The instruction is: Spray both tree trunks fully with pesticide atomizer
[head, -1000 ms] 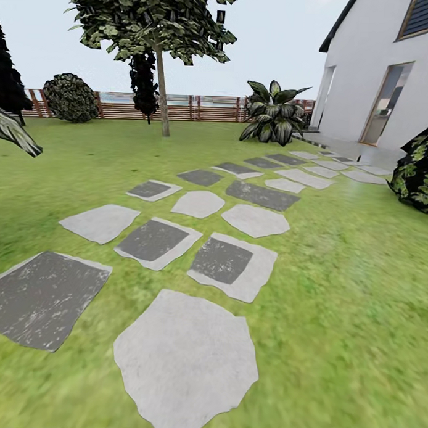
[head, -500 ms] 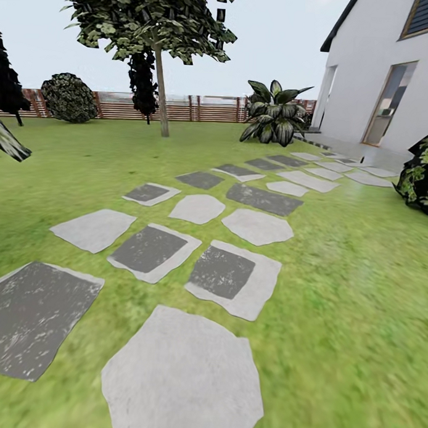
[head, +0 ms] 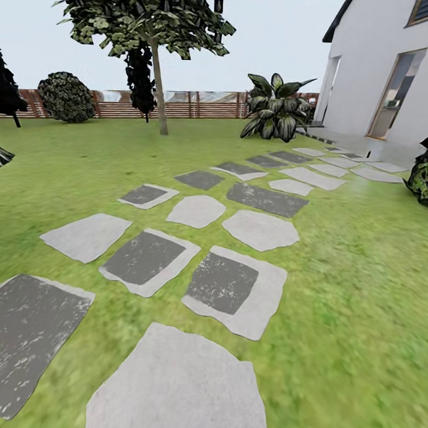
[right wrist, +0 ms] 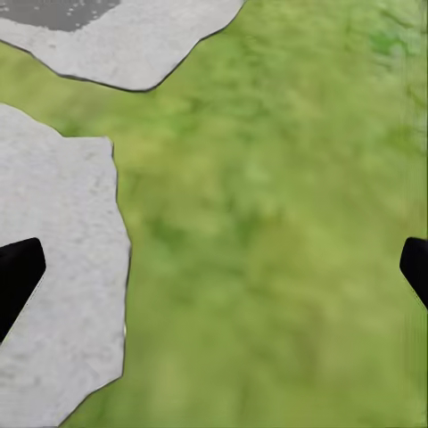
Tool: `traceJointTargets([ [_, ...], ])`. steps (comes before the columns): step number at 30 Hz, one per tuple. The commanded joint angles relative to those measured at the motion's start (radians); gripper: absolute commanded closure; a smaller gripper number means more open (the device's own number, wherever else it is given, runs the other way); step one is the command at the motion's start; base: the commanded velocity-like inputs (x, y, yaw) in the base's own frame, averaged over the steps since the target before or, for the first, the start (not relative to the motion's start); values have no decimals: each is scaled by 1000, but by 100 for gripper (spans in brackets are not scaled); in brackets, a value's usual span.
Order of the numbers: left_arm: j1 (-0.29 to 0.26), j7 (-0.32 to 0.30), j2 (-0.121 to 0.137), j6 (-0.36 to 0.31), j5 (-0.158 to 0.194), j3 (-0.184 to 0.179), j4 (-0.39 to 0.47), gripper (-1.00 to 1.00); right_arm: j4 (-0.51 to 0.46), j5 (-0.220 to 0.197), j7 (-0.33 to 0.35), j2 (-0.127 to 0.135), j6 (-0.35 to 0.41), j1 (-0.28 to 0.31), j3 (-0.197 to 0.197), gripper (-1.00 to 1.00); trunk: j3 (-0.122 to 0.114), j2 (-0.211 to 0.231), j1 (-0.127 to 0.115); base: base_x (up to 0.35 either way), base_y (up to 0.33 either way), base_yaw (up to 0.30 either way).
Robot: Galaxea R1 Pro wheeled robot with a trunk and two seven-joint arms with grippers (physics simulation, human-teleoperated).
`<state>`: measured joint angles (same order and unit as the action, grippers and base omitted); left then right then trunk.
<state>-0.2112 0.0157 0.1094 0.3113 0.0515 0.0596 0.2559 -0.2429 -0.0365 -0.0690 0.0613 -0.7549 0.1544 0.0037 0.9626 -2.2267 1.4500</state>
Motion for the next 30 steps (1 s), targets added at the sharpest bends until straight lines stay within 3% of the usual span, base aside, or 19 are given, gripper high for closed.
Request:
traceJointTargets([
  [1,-1,0,0,3,5,0,-1,-100,1,-3,0,0,-3,0,1,-100,1,0,0,339,0,0],
  [30,-1,-1,0,3,5,0,-1,-100,1,-3,0,0,-3,0,1,-100,-10,0,0,339,0,0],
])
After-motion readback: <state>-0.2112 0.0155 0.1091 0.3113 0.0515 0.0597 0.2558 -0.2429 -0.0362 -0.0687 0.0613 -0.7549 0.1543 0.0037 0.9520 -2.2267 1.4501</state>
